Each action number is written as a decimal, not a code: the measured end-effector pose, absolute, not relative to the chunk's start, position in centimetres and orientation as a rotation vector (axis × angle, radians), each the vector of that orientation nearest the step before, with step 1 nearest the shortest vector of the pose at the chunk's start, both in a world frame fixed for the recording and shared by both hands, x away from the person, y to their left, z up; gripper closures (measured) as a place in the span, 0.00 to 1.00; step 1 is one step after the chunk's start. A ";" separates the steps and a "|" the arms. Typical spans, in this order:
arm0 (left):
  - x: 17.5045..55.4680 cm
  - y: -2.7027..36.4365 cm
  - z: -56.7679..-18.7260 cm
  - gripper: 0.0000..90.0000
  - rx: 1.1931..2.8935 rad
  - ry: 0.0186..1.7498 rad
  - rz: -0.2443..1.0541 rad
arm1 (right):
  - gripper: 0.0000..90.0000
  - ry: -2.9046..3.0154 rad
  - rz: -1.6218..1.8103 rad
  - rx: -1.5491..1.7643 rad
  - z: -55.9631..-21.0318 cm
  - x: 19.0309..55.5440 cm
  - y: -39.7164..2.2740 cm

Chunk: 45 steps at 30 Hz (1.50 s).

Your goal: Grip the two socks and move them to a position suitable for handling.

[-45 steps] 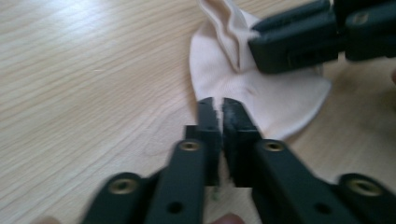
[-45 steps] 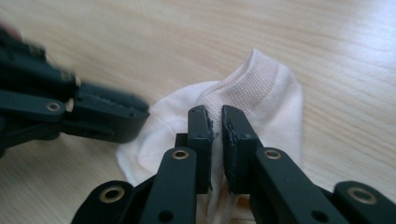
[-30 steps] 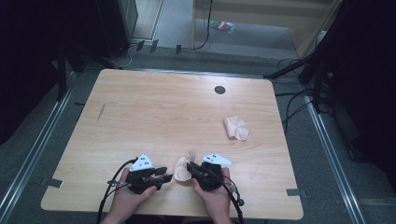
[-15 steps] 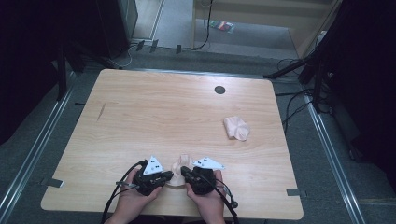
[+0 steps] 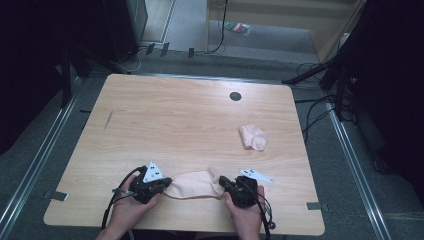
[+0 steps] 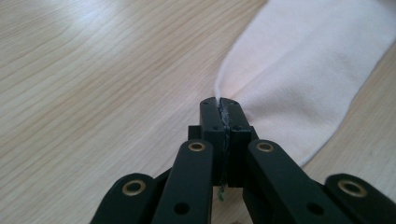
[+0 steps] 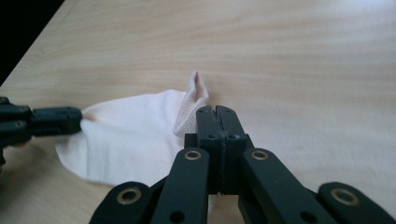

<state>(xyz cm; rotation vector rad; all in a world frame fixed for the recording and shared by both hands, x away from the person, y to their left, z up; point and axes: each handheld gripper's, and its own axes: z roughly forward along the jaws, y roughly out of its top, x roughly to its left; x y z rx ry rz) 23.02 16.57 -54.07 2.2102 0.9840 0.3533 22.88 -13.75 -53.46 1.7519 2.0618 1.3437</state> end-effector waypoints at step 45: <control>23.2 18.9 -54.2 0.43 1.977 0.925 0.343 | 0.65 1.921 1.261 1.644 -52.4 23.7 -15.5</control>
